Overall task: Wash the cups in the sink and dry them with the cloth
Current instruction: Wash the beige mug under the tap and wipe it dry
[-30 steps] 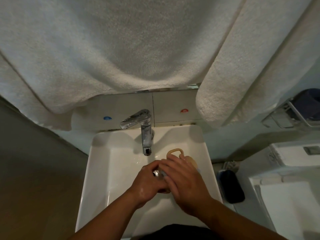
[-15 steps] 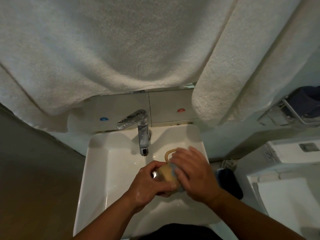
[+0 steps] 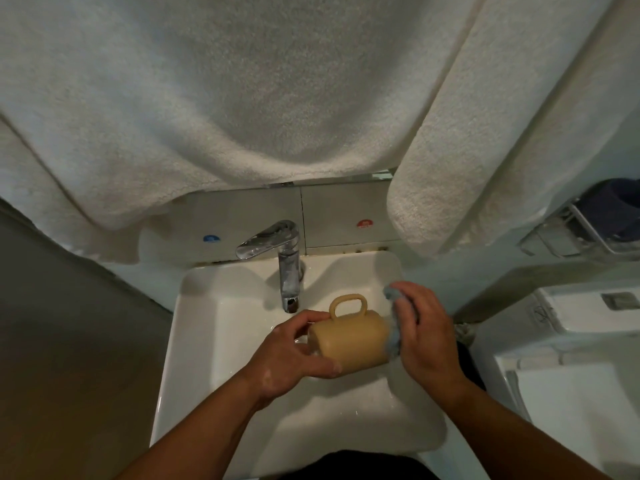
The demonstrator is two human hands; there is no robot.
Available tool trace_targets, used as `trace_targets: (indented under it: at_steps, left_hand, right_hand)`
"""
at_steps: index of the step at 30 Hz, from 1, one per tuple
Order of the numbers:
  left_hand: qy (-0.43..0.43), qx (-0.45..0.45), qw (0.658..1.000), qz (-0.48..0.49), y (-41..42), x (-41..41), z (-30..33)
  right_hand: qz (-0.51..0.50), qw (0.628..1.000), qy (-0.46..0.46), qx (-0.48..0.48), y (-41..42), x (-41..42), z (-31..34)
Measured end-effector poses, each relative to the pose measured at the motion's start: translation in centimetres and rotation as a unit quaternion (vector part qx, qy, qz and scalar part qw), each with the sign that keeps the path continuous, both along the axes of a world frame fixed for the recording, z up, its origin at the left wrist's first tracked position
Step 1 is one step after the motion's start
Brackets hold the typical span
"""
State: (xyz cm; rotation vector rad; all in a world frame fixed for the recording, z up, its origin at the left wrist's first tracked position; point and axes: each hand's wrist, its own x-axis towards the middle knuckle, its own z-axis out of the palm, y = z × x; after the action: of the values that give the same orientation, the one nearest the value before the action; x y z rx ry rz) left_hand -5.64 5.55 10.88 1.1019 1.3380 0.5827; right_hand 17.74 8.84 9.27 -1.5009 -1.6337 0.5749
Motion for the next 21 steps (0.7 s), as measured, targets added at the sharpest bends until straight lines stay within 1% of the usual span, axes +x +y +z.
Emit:
trace_targets:
  at_steps: [1, 2, 4, 6, 8, 10, 14, 16, 17, 19, 21]
  left_hand:
    - [0.031, 0.008, 0.999, -0.021, 0.2, -0.3, -0.1]
    - [0.056, 0.017, 0.998, -0.038, 0.3, -0.4, -0.1]
    - [0.075, 0.028, 0.995, -0.056, 0.6, -0.2, -0.1]
    - [0.064, 0.044, 0.995, -0.058, 0.8, 0.3, 0.1]
    - [0.074, 0.073, 0.992, -0.069, 0.8, 0.6, 0.3]
    - [0.086, 0.098, 0.988, -0.08, 0.6, 0.7, 0.2]
    - [0.102, 0.127, 0.984, -0.077, -0.1, 1.2, 0.1]
    - [0.104, 0.137, 0.983, -0.067, -0.3, 1.4, -0.1]
    - [0.088, 0.121, 0.987, -0.065, -0.3, 1.5, -0.2]
    - [0.036, 0.046, 0.997, -0.051, -0.3, 1.7, -0.3]
    - [0.018, -0.002, 1.0, -0.023, -0.1, 1.9, -0.1]
  right_hand:
    - [-0.022, 1.0, 0.006, 0.009, 0.4, 0.0, 0.6]
    - [-0.016, 1.0, 0.003, 0.019, 0.6, -0.4, 1.4]
    - [0.063, 0.998, -0.018, 0.02, 0.4, -2.0, 2.9]
    - [0.165, 0.982, -0.083, 0.028, 0.0, -3.8, 2.9]
    - [0.218, 0.956, -0.178, 0.079, 0.0, -4.4, 1.6]
    - [0.208, 0.952, -0.202, 0.094, 0.7, -3.7, 0.7]
    - [0.103, 0.981, -0.146, 0.076, 1.0, -3.0, 0.9]
    - [0.08, 0.985, -0.129, 0.077, 1.0, -3.2, 1.1]
    - [0.076, 0.985, -0.128, 0.085, 1.1, -3.2, 1.1]
    - [0.076, 0.982, -0.13, 0.113, 1.2, -3.0, 1.0]
    - [0.099, 0.973, -0.147, 0.15, 1.1, -2.9, 0.8]
